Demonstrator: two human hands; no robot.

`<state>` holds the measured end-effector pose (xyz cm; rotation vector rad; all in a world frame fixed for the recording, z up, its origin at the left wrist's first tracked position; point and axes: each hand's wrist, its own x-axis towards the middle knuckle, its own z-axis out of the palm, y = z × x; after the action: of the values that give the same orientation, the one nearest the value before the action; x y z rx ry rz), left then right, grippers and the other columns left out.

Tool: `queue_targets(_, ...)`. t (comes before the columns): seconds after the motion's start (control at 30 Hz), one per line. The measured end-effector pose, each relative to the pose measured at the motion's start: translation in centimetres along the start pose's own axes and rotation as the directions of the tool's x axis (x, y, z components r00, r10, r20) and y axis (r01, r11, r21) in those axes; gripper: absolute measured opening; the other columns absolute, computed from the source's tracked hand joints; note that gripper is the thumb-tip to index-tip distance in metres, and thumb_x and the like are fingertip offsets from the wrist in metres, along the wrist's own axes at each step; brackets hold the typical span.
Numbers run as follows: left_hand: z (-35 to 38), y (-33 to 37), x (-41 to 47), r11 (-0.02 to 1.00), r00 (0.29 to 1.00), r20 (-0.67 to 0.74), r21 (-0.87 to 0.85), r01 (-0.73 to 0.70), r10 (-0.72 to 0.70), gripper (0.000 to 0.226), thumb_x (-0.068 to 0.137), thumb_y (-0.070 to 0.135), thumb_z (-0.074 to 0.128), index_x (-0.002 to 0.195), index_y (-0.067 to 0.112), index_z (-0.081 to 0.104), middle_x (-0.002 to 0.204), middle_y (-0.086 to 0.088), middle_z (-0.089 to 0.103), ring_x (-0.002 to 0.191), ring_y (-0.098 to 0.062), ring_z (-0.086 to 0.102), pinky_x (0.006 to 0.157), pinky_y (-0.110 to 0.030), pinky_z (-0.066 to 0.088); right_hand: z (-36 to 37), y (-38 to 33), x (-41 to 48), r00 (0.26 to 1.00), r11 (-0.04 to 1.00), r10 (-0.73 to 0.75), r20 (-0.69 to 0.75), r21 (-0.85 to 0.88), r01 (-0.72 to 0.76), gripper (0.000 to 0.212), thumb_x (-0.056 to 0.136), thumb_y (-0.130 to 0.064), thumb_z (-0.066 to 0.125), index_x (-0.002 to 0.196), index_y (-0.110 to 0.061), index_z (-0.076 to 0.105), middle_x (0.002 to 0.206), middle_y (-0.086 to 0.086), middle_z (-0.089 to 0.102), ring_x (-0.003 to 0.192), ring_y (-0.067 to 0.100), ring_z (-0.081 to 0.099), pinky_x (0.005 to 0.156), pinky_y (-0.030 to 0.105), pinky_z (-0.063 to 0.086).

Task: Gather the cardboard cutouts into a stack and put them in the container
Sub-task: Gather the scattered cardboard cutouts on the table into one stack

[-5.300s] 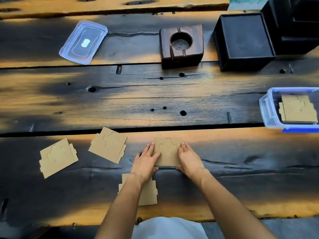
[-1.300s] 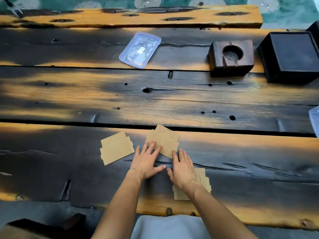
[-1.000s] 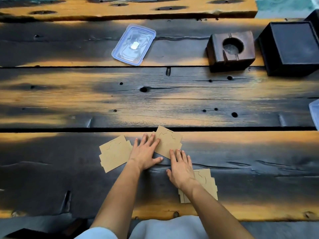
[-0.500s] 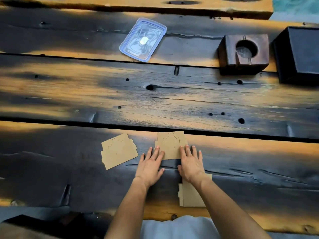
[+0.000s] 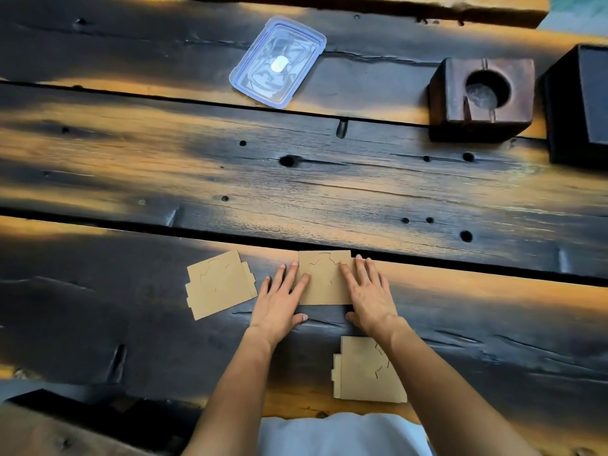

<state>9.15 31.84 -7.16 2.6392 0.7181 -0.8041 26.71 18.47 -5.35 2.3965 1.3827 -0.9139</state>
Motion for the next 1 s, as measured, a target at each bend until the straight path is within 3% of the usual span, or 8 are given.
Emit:
queue_targets(0.17,-0.2,0.0,0.9,0.999,1.0,-0.003,-0.043,0.013,-0.013,0.091,0.101,0.054,0.059,0.169,0.027,0.005,0.179,-0.004,-0.001,0.165,-0.026,-0.001,0.131,-0.047,0.012,0.2,0.9,0.7,1.0,0.999,-0.031,0.007,0.037,0.03,0.109,0.091,-0.035,0.074,0.164,-0.02,-0.004,0.173,0.013,-0.007,0.159,0.034,-0.005,0.128,0.046,0.01)
queue_targets(0.33,-0.5,-0.1,1.5,0.999,0.999,-0.053,-0.047,0.002,-0.004,0.083,0.103,0.051,0.058,0.168,0.024,0.013,0.177,-0.004,0.013,0.164,-0.023,0.006,0.13,-0.043,0.013,-0.1,1.4,1.1,0.996,0.997,-0.062,-0.061,0.047,0.064,0.096,0.096,-0.035,0.069,0.164,-0.016,0.005,0.172,0.011,0.01,0.158,0.032,0.009,0.126,0.04,0.015)
queue_targets(0.47,-0.7,-0.1,1.7,0.999,0.997,-0.083,-0.04,-0.007,0.004,0.082,0.102,0.052,0.059,0.167,0.023,0.019,0.176,-0.005,0.021,0.163,-0.024,0.011,0.13,-0.042,0.015,-0.8,1.8,1.4,0.994,0.996,-0.08,-0.075,0.024,0.082,0.097,0.093,-0.04,0.072,0.163,-0.016,0.009,0.17,0.009,0.02,0.157,0.031,0.014,0.125,0.041,0.018)
queue_targets(0.73,-0.9,0.9,0.5,0.998,0.992,-0.113,0.027,-0.05,0.052,0.084,0.1,0.056,0.059,0.166,0.022,0.02,0.174,-0.006,0.025,0.163,-0.024,0.014,0.129,-0.042,0.014,-0.7,2.3,-0.5,0.991,0.996,-0.087,-0.101,-0.008,0.087,0.101,0.088,-0.044,0.074,0.162,-0.016,0.012,0.165,0.007,0.03,0.153,0.032,0.021,0.124,0.042,0.022)
queue_targets(1.0,0.0,3.7,-2.2,0.995,0.988,-0.121,0.027,-0.091,0.094,0.083,0.101,0.054,0.059,0.166,0.021,0.02,0.174,-0.006,0.024,0.163,-0.024,0.013,0.131,-0.043,0.012,1.2,3.6,-4.9,0.989,0.997,-0.069,-0.132,0.022,0.073,0.097,0.093,-0.044,0.07,0.163,-0.017,0.009,0.167,0.008,0.026,0.154,0.031,0.018,0.125,0.041,0.017)
